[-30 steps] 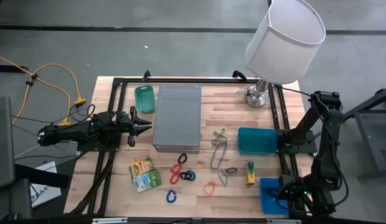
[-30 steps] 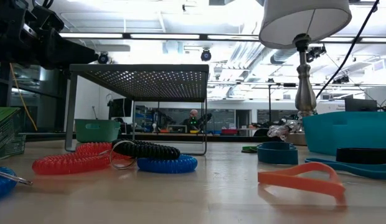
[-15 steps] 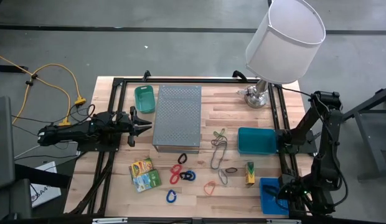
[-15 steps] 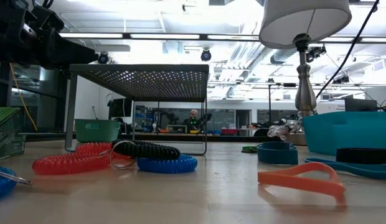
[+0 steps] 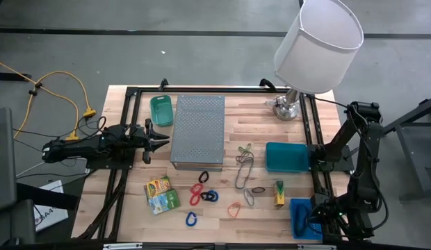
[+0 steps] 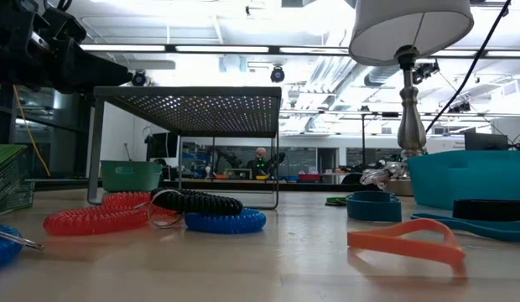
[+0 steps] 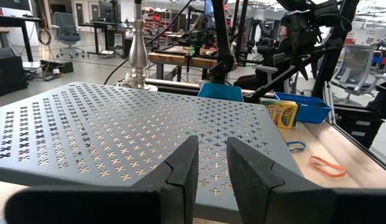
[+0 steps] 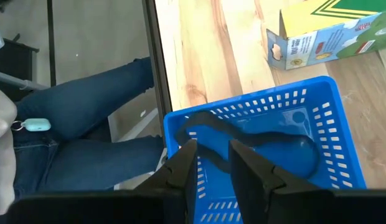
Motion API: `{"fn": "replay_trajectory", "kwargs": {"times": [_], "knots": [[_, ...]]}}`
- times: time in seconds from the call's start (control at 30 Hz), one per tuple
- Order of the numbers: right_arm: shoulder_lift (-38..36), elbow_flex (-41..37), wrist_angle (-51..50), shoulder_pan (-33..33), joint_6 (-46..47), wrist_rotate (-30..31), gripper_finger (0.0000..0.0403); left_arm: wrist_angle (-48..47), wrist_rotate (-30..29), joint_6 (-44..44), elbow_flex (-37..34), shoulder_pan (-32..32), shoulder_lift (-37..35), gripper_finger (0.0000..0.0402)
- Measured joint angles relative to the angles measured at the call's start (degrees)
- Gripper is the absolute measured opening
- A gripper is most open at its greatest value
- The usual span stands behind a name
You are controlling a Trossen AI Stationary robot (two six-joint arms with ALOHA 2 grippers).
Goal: Pick & Place Office Desk Supplies
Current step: Put the top blue rubberband into the blue basket
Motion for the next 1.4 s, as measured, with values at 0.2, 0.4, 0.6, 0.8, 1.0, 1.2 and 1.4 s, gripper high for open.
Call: {"fn": "replay_trajectory", "kwargs": {"times": [0.2, 0.4, 0.6, 0.8, 1.0, 1.2, 1.4], "knots": [[0.00, 0.00, 0.02, 0.00, -0.04, 0.32, 0.0079, 0.01, 0.00, 0.00, 0.00, 0.00, 0.02, 0.0079], [0.02, 0.00, -0.23, -0.67, -1.99, 4.67, 0.0079, 0.00, 0.00, 0.00, 0.00, 0.00, 0.01, 0.0079], [0.02, 0.00, -0.71, -6.31, -11.31, 6.08, 0.0080, 0.02, -0.02, -0.02, 0.00, -0.02, 0.00, 0.0079], [0.02, 0.00, 1.11, -15.35, -27.45, 4.94, 0.0080, 0.01, 0.00, -0.01, 0.00, -0.02, 0.01, 0.0079], [0.02, -0.02, 6.68, -25.81, -46.32, 1.36, 0.0080, 0.02, 0.00, 0.00, 0.00, -0.02, 0.01, 0.0079], [0.00, -0.01, 13.13, -37.18, -63.24, -3.57, 0.0080, 0.00, -0.02, 0.00, 0.00, -0.01, 0.01, 0.0079], [-0.02, -0.02, 17.08, -49.36, -73.52, -11.61, 0.0080, 0.01, -0.01, 0.00, 0.00, -0.01, 0.01, 0.0079]]}}
